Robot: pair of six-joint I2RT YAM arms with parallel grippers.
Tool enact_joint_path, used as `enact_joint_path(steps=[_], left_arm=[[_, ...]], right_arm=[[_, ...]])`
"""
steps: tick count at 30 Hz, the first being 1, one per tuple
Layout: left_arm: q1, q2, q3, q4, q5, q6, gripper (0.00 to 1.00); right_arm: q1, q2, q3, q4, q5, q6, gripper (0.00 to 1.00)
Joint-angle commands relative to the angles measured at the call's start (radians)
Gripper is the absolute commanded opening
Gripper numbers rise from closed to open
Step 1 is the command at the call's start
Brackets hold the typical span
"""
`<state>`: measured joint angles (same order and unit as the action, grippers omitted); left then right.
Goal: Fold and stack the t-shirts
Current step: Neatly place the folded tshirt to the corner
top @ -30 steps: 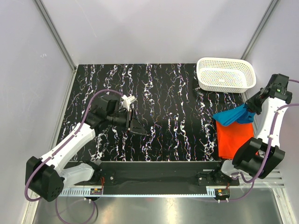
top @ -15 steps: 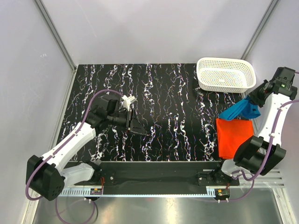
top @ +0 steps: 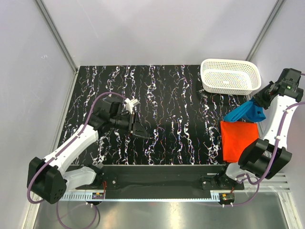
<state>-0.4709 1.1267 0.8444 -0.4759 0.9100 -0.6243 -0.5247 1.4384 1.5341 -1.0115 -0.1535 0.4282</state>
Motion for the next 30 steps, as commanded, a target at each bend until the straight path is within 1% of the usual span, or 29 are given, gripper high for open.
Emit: enact_joint_path(steps=[1, 5, 13, 17, 30], left_arm=[[0.006, 0.01, 0.004, 0.033, 0.04, 0.015, 0.34], [0.006, 0.015, 0.002, 0.034, 0.043, 0.015, 0.34], [0.012, 0.01, -0.004, 0.034, 0.046, 0.018, 0.34], [0.017, 0.019, -0.001, 0.034, 0.047, 0.02, 0.34], [0.018, 0.035, -0.008, 0.04, 0.052, 0.018, 0.34]], right_arm=[[-0.006, 0.004, 0.035, 0.045, -0.05, 0.032, 0.0], [-0.009, 0.017, 0.038, 0.062, -0.08, 0.072, 0.0], [-0.012, 0.022, -0.02, 0.102, -0.1, 0.095, 0.0], [-0.023, 0.027, -0.019, 0.102, -0.095, 0.077, 0.0], [-0.066, -0.009, -0.111, 0.094, -0.081, 0.018, 0.0]])
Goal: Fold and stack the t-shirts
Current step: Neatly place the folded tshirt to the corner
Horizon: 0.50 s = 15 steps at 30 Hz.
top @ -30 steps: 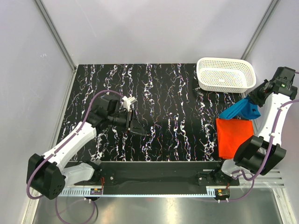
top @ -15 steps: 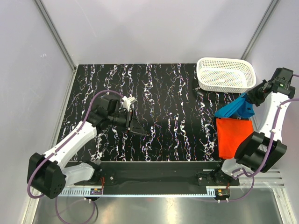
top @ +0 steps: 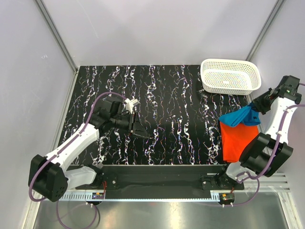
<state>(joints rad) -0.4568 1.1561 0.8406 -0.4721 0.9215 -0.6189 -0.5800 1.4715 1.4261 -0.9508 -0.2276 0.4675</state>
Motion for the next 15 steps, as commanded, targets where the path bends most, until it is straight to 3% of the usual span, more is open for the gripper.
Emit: enact_joint_path(steps=[1, 15], left_arm=[[0.006, 0.01, -0.005, 0.036, 0.042, 0.013, 0.34], [0.006, 0.037, -0.006, 0.043, 0.062, 0.021, 0.34]], right_arm=[[-0.011, -0.046, -0.004, 0.034, -0.009, -0.023, 0.0], [-0.03, -0.128, -0.133, -0.026, 0.102, -0.044, 0.0]])
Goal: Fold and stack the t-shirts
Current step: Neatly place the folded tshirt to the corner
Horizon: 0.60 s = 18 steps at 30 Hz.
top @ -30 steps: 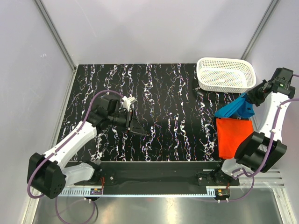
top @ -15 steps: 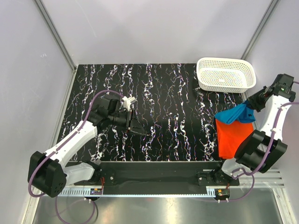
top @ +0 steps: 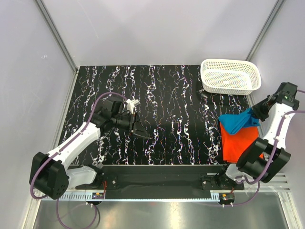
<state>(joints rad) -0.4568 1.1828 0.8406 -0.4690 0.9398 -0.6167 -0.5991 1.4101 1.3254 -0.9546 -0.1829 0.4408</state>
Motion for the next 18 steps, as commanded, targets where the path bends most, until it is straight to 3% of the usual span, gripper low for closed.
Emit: enact_joint_path(steps=[1, 18], left_arm=[[0.006, 0.012, -0.008, 0.041, 0.048, 0.018, 0.34], [0.017, 0.003, -0.046, 0.053, 0.074, 0.029, 0.34]], right_arm=[[-0.014, -0.086, -0.046, -0.026, 0.075, -0.017, 0.0], [-0.071, -0.194, -0.259, -0.073, 0.278, 0.013, 0.0]])
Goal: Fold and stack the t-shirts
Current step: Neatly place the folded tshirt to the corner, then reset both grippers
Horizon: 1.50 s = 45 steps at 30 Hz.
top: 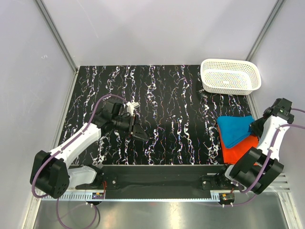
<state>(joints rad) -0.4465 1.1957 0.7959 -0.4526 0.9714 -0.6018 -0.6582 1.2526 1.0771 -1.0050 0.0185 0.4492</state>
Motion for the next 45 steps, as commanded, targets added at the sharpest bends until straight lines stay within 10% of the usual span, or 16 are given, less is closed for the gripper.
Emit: enact_joint_path(steps=[1, 14, 18, 22, 33, 45], left_arm=[[0.006, -0.01, 0.0, 0.038, 0.043, 0.014, 0.34], [0.011, -0.004, -0.004, 0.043, 0.049, 0.01, 0.34], [0.014, -0.005, -0.006, 0.045, 0.052, 0.01, 0.34], [0.02, -0.008, -0.006, 0.046, 0.052, 0.008, 0.34], [0.022, -0.008, -0.02, 0.051, 0.018, -0.012, 0.34], [0.025, -0.156, -0.139, 0.152, -0.135, -0.142, 0.38]], right_arm=[[-0.014, -0.036, -0.016, -0.024, 0.084, 0.005, 0.01], [-0.038, -0.015, -0.062, -0.06, 0.163, 0.032, 0.14], [-0.04, -0.028, -0.034, -0.112, 0.192, 0.032, 0.55], [-0.028, -0.05, 0.027, -0.178, 0.173, 0.031, 0.69], [0.189, -0.091, 0.109, -0.086, -0.072, 0.123, 0.64], [0.607, -0.38, -0.218, 0.321, -0.529, 0.333, 0.66]])
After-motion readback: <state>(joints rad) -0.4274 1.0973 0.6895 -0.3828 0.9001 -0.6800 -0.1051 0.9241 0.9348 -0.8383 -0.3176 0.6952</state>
